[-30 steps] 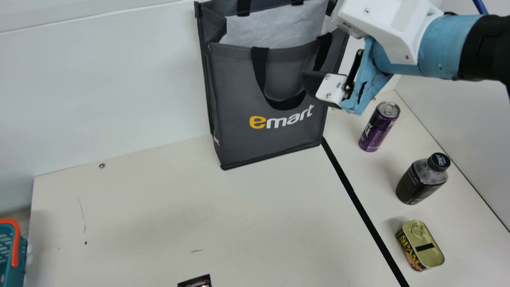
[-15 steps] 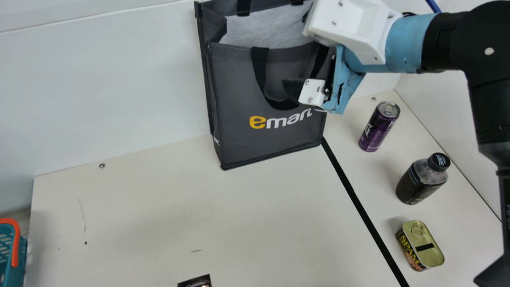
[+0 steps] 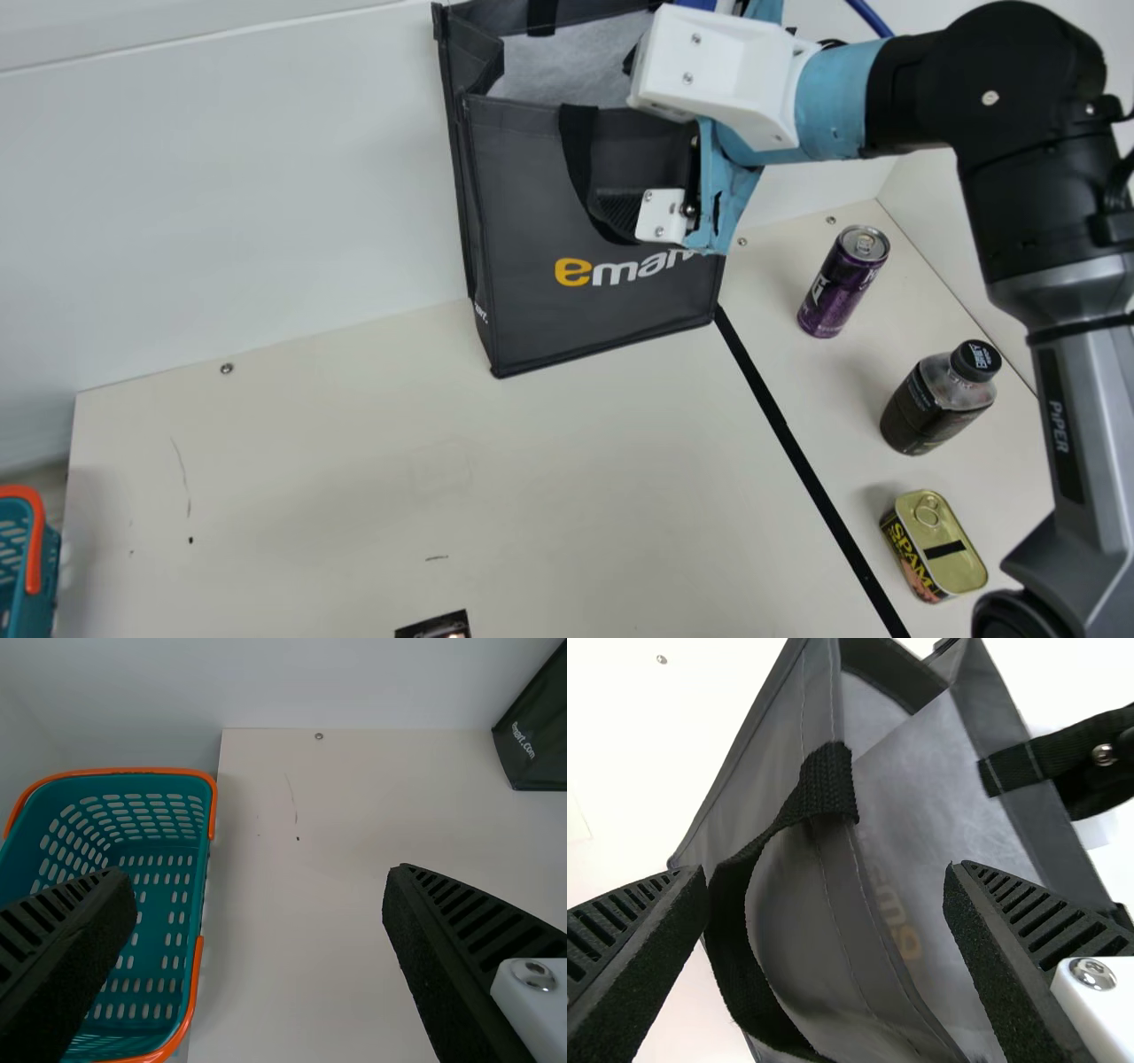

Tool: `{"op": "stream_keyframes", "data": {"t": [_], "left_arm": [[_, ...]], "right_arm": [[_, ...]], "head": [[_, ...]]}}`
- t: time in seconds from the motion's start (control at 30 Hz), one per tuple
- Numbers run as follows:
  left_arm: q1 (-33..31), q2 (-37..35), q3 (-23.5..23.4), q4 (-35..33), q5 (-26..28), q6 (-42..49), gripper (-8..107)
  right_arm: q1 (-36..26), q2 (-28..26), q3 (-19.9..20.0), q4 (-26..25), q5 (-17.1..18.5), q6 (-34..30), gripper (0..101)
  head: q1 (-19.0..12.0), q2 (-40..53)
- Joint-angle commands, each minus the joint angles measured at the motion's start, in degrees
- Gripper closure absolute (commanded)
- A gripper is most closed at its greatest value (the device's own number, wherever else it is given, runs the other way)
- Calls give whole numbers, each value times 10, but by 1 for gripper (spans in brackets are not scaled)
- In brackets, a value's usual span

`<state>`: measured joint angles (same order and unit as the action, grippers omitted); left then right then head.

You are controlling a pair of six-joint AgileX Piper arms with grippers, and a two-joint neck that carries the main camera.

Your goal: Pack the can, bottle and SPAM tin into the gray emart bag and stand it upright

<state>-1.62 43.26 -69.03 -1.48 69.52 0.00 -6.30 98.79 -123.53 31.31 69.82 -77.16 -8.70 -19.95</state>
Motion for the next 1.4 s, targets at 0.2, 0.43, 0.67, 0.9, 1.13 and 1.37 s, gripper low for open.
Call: {"op": "stream_keyframes", "data": {"t": [0.2, 0.43, 0.67, 0.9, 1.13, 1.37], "left_arm": [[0, 0, 0, 0, 0, 0, 9], [0, 0, 0, 0, 0, 0, 9], [0, 0, 0, 0, 0, 0, 9], [0, 0, 0, 0, 0, 0, 9], [0, 0, 0, 0, 0, 0, 9], [0, 0, 0, 0, 0, 0, 9]], "right_arm": [[0, 25, -1, 1, 1, -23, 6], [-2, 42, 1, 3, 1, -41, 13], [-5, 52, 2, 6, 1, -54, 60], [-7, 48, 4, 8, 1, -51, 101], [-2, 35, 6, 5, 1, -35, 101], [6, 13, 13, 3, 1, -18, 101]], "head": [[-13, 0], [-13, 0], [-13, 0], [-13, 0], [-13, 0], [-13, 0]]}}
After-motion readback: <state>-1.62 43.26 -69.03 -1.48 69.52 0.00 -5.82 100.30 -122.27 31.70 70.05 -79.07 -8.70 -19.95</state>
